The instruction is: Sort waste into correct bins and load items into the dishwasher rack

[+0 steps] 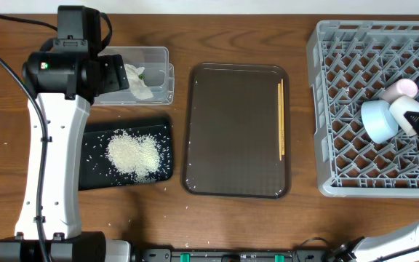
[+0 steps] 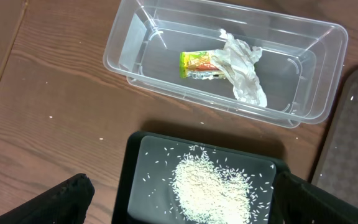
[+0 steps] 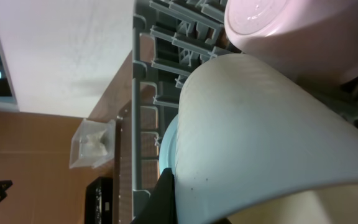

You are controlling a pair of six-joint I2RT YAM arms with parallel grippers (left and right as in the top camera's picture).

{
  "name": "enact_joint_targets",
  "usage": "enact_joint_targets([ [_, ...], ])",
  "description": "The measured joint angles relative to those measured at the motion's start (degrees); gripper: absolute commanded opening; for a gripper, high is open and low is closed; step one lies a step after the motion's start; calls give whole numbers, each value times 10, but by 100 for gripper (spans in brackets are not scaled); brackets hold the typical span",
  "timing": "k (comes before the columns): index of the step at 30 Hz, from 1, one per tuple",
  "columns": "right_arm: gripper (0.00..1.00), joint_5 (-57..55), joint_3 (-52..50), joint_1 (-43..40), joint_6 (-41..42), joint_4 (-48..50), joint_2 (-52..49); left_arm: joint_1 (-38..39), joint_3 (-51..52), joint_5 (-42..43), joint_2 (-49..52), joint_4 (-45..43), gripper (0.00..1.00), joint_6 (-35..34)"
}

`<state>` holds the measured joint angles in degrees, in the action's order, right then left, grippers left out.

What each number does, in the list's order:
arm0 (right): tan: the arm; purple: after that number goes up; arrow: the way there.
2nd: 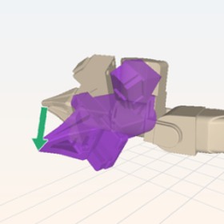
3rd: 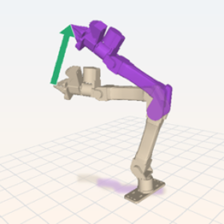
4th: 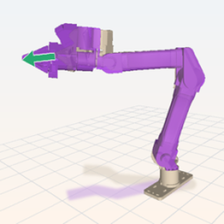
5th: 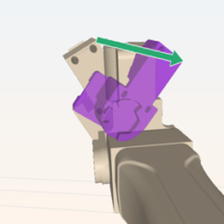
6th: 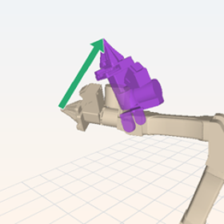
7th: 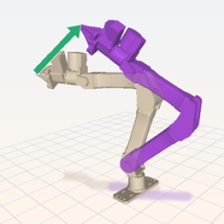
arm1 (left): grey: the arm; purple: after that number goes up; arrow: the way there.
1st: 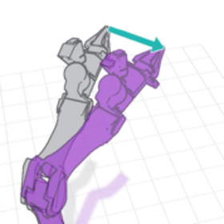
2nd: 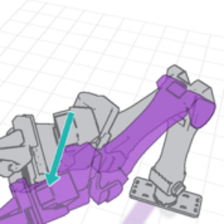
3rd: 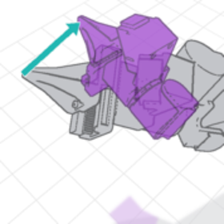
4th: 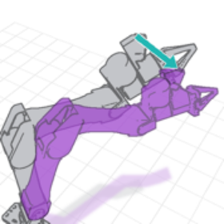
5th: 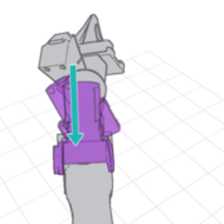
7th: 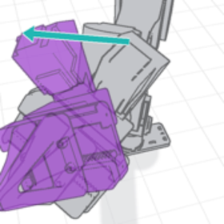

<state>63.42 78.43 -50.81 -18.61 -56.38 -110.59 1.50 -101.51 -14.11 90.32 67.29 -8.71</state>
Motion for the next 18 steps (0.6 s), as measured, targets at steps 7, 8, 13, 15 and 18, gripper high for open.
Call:
enact_joint_targets([
  [7, 1, 0, -17, 2, 3, 23, 8, 0, 0, 0, 0, 0, 96, 0],
  [8, 1, 2, -23, 2, 5, 32, 11, 0, 0, 0, 0, 0, 96, 0],
  [13, 1, 24, -70, 2, 23, 101, 23, 0, 0, 0, 0, 0, 96, 0],
  [15, 4, 32, -82, 2, 28, 114, 27, 0, 0, 0, 0, 0, 96, 0],
  [18, 5, 37, -89, 2, 33, 111, 28, 0, 0, 0, 0, 0, 96, 0],
])
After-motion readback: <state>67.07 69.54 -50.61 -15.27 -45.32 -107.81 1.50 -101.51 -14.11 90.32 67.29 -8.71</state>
